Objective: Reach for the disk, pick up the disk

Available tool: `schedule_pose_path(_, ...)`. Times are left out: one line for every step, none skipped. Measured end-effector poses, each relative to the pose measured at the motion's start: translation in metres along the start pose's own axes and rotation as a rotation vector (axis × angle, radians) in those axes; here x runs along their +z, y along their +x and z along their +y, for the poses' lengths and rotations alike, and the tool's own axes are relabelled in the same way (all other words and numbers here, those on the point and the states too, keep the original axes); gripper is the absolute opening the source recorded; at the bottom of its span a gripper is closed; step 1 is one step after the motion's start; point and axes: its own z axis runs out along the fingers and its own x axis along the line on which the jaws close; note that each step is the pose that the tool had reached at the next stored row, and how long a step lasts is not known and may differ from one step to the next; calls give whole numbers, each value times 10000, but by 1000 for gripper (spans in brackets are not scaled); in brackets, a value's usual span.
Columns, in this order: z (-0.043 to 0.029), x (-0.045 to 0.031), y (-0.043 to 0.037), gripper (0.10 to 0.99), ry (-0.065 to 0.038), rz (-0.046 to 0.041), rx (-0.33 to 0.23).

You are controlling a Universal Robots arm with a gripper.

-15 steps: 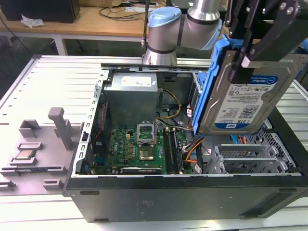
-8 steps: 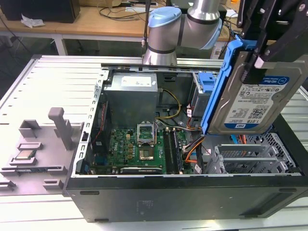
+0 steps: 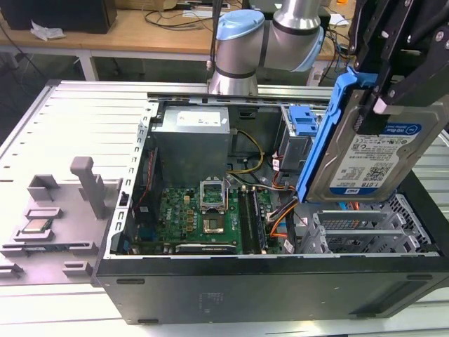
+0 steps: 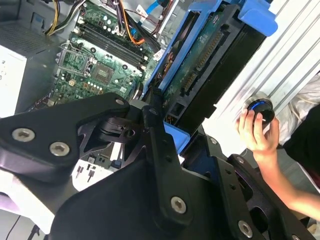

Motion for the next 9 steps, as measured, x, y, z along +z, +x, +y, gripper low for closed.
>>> schedule_pose_path(-8, 13, 0, 369, -2, -1, 0)
schedule_pose_path(-12, 19, -1, 369, -3, 0, 0)
schedule_pose_path(-16, 25, -1, 369, -4, -1, 0)
schedule_pose_path(-38, 58, -2, 369, -9, 0, 0)
schedule_pose_path(-43, 67, -2, 369, -10, 0, 0)
schedule_pose_path(-48, 76, -3, 369, -11, 0, 0)
schedule_pose_path(-51, 82, -3, 369, -12, 0, 0)
schedule_pose_path(-56, 94, -3, 369, -14, 0, 0)
schedule_pose_path(-62, 113, -4, 369, -16, 0, 0)
